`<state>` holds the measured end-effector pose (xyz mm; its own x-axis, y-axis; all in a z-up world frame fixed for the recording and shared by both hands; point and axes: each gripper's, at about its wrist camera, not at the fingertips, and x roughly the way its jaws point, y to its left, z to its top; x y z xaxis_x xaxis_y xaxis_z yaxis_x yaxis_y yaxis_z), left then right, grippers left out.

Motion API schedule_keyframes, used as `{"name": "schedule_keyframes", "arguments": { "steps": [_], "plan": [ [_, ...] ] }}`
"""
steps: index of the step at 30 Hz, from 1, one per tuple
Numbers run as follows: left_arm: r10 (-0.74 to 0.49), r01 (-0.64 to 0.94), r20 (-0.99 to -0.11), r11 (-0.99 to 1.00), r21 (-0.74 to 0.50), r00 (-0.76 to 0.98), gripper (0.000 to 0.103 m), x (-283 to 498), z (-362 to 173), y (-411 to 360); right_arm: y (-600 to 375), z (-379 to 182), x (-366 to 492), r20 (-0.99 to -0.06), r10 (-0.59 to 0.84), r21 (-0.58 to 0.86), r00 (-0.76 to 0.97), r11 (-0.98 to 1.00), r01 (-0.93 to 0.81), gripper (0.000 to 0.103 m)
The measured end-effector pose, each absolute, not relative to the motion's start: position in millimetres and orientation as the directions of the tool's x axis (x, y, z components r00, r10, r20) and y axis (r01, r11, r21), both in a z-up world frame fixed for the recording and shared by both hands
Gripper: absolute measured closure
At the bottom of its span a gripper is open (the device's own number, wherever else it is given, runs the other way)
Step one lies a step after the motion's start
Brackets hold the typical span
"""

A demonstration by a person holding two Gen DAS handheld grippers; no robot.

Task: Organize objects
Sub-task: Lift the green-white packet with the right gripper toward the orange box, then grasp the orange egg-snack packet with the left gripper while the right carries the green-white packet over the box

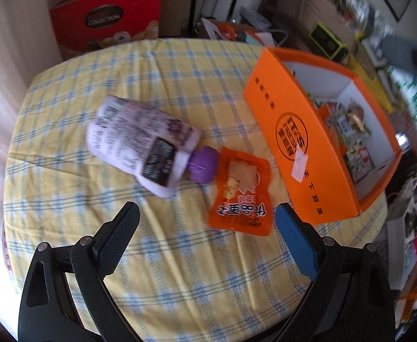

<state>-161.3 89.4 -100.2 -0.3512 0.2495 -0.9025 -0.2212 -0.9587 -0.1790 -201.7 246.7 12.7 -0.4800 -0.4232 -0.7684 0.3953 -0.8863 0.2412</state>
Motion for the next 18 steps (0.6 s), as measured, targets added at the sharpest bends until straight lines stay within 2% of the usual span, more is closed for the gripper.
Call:
{"name": "schedule_keyframes", "arguments": {
  "steps": [10, 16, 18],
  "plan": [
    [0.229, -0.293, -0.919, -0.947, -0.134, -0.320, 0.008, -166, -121, 123, 274, 6, -199, -0.767, -0.423, 0.265, -0.482, -0.893, 0.362, 0.038],
    [0.154, -0.347, -0.922, -0.938, -0.023, -0.354, 0.009, -161, -127, 137, 282, -1, -200, -0.771, -0.423, 0.276, -0.476, -0.896, 0.349, 0.038],
    [0.159, -0.346, -0.918, -0.938, -0.025, -0.364, 0.013, -160, -127, 136, 283, -3, -200, -0.772, -0.424, 0.278, -0.475, -0.896, 0.347, 0.038]
  ]
}}
